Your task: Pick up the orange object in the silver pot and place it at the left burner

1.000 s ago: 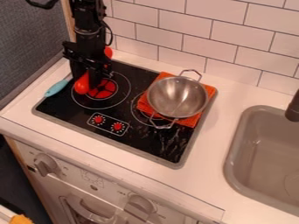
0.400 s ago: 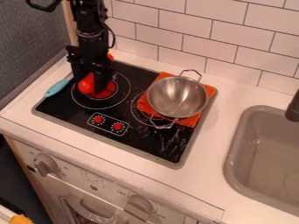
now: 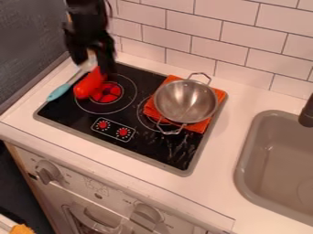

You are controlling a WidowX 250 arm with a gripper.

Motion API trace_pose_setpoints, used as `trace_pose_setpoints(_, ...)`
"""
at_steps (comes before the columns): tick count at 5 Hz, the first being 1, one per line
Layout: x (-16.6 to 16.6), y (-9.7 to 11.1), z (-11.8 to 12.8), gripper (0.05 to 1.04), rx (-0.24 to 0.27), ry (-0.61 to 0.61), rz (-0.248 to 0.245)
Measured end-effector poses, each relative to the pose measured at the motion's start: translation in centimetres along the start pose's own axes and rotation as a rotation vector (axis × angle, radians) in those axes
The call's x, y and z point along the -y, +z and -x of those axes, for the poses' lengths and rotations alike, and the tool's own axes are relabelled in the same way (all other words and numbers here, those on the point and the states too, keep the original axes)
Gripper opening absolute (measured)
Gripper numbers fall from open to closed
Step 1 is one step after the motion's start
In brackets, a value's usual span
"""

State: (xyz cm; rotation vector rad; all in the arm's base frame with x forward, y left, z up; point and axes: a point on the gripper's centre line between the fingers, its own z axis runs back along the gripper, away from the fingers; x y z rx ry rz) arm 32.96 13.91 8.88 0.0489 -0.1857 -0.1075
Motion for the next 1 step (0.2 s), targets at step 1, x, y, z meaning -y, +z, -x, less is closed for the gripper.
trace_pose_setpoints(1, 0.21, 0.91, 0.32, 1.001, -0.004, 0.005, 0.016)
